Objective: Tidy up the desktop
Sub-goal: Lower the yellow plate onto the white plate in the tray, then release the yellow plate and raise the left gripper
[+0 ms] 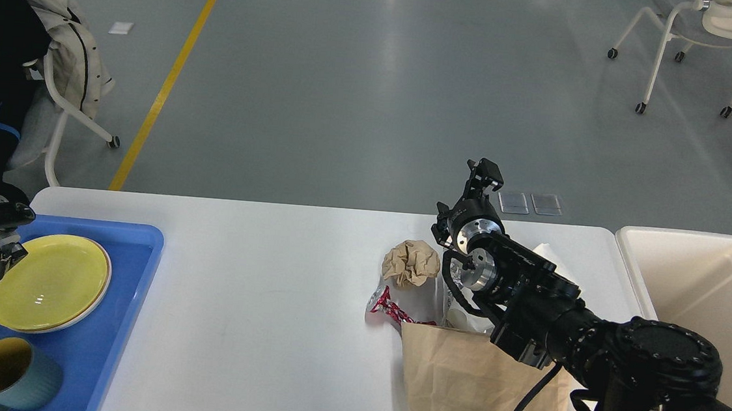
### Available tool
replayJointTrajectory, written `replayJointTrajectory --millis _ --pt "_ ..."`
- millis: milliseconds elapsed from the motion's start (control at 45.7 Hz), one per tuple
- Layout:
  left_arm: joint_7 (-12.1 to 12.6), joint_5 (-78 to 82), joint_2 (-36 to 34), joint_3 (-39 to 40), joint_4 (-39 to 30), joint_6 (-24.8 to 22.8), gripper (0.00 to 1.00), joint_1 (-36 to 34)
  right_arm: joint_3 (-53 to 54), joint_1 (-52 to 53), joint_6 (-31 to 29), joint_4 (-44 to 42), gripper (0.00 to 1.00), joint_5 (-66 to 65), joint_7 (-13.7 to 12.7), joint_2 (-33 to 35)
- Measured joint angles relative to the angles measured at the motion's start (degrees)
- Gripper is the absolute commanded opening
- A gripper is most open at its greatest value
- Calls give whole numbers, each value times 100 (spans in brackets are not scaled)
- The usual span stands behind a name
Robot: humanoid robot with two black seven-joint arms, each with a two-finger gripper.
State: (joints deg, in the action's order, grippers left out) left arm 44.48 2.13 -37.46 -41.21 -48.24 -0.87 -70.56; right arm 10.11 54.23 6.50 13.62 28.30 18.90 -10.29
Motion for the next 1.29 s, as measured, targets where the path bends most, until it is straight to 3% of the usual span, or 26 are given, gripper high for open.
replayJointTrajectory --millis 109,263,350,963,1116,1292 --pt "0 0 0 71 9 0 42 2 0 0 0 0 100 0 0 0" --pt "0 6 -12 196 9 1 83 1 0 0 0 -1 100 0 0 0" --pt "5 6 -15 207 9 -8 96 -5 0 0 0 -1 100 0 0 0" --pt "26 -11 -255 286 -90 -97 96 -40 0 0 0 -1 100 0 0 0" --pt "18 -11 -329 755 -90 -97 96 -65 0 0 0 -2 100 0 0 0" --pt "11 -17 -492 1797 -87 -97 96 -53 0 0 0 -7 100 0 0 0"
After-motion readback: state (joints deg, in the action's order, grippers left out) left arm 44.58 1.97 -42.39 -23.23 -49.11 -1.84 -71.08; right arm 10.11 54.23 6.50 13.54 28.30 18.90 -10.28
